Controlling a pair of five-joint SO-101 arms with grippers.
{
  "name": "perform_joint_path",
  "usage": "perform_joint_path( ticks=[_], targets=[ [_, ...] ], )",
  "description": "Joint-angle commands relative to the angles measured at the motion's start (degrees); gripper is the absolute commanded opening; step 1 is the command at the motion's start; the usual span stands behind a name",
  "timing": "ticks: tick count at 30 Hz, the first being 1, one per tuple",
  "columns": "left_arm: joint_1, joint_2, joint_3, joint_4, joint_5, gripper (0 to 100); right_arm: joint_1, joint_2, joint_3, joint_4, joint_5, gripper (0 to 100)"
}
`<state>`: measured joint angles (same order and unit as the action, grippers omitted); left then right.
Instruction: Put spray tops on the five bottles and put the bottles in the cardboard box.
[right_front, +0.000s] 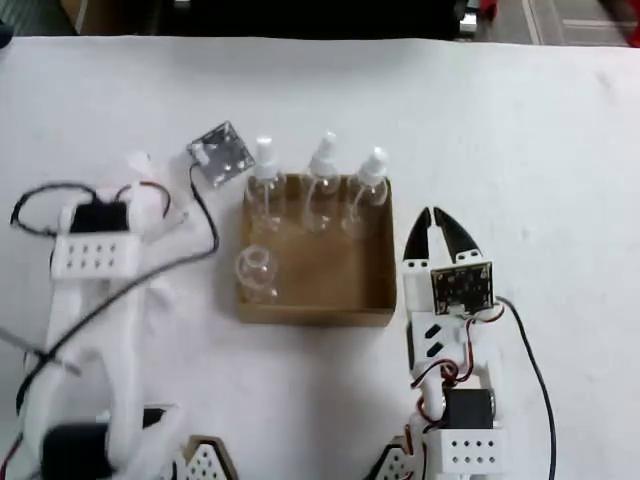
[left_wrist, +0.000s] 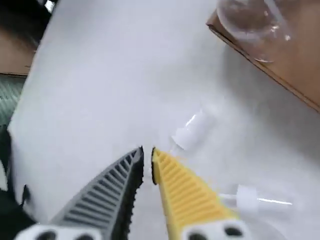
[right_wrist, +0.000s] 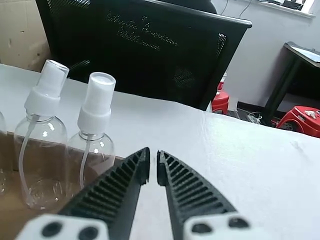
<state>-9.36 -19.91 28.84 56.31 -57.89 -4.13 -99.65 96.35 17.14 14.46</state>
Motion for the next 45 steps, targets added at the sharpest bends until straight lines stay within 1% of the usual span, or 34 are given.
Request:
perform_joint_path(
  ticks=[1,4,7,12,14,16,19,26,34,37,45],
  targets=[
    [-0.48,11.65,-13.36,7.12,-0.88,11,-0.40,0.04,0.70,-0.04,0.62,1.8],
    [-0.66,21.05,-22.42,14.51,-2.11,11,-0.40,0.04,0.70,-0.04,0.62,1.8],
    [-0.57,26.77,-27.78,18.46,-7.03,11,-0.40,0.04,0.70,-0.04,0.62,1.8],
    [-0.84,32.92,-29.63,18.29,-13.36,11,-0.40,0.04,0.70,-0.04,0.62,1.8],
    [-0.84,35.12,-29.63,16.70,-14.59,11,-0.40,0.04,0.70,-0.04,0.62,1.8],
    [-0.92,37.32,-29.63,13.89,-14.42,12,-0.40,0.04,0.70,-0.04,0.62,1.8],
    [-1.19,40.31,-29.63,11.60,-14.77,15,-0.40,0.04,0.70,-0.04,0.62,1.8],
    [-1.19,42.68,-29.63,6.24,-14.51,15,-0.40,0.04,0.70,-0.04,0.62,1.8],
    [-1.19,43.12,-30.24,5.71,-14.95,15,-0.48,0.04,0.70,-0.04,0.62,1.8],
    [-1.19,43.12,-30.15,5.71,-17.14,15,-0.48,0.04,0.70,-0.04,0.62,1.8],
    [-1.19,43.21,-29.63,5.80,-18.73,16,-0.48,0.04,0.70,-0.04,0.62,1.8]
  ],
)
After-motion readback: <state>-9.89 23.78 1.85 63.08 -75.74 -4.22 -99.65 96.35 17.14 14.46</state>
